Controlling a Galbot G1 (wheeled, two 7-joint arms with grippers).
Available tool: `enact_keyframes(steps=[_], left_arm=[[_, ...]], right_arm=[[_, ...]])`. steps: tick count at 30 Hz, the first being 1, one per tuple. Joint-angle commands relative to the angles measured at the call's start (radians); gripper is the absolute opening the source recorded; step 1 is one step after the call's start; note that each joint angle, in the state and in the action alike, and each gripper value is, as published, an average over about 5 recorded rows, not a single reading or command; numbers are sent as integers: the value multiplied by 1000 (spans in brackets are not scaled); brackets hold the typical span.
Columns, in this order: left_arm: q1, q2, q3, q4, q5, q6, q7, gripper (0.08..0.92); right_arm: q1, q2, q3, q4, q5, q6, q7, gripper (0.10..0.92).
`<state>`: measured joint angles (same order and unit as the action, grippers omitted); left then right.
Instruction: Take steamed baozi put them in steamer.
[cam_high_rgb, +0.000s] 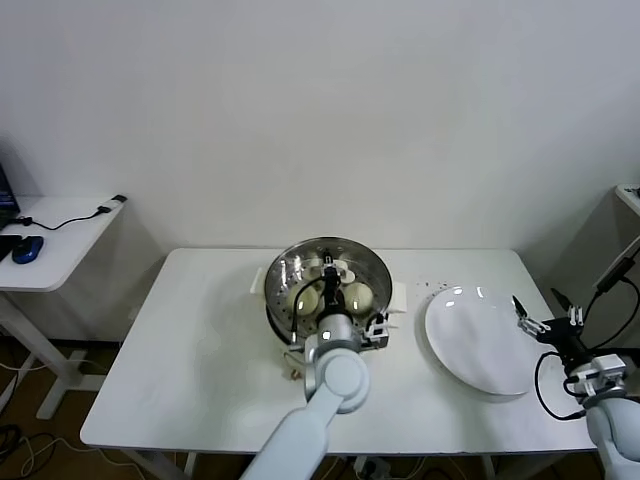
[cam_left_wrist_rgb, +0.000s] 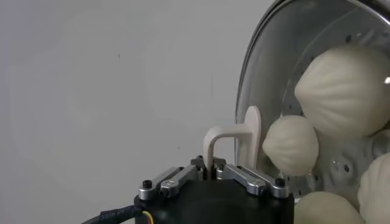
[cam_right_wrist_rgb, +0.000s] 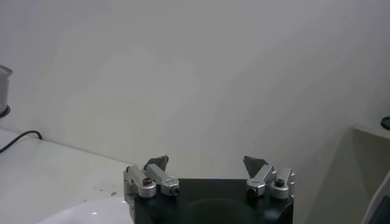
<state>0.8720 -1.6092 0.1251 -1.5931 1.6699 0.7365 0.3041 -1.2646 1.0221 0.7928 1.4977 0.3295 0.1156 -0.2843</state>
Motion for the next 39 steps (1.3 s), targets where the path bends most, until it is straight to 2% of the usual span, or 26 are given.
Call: enact_keyframes(steps=[1, 4, 6, 12, 19, 24, 27, 31, 36, 39], left_arm=[[10, -5, -8, -12, -8, 49, 19, 150], [16, 8, -3, -47, -14, 49, 40, 173], [21, 24, 9, -81, -22, 49, 53, 216], [45, 76, 26, -190, -30, 49, 89, 388], [108, 146, 18, -322, -56, 49, 92, 588], [187, 231, 6, -442, -134, 49, 71, 735], [225, 274, -18, -504, -252, 48, 13, 800], [285, 332, -102, -585, -479, -19, -124, 822], [389, 406, -285, -631, -853, -246, -345, 823], [461, 417, -451, -632, -1103, -410, -404, 823]], right_arm=[[0, 2, 5, -2, -1, 0, -3, 823], [0, 0, 8, -4, -1, 0, -5, 823], [0, 0, 10, -6, -1, 0, -6, 823], [1, 2, 16, -9, -2, 0, -9, 823], [-1, 3, 24, -4, 0, -7, -11, 823], [-4, 3, 34, 16, 4, -38, -14, 823], [-6, 6, 36, 34, 4, -65, -12, 823], [-19, 13, 44, 71, -8, -110, -24, 823], [-41, 28, 61, 112, -7, -142, -34, 823], [-50, 37, 62, 129, 15, -140, -29, 823]])
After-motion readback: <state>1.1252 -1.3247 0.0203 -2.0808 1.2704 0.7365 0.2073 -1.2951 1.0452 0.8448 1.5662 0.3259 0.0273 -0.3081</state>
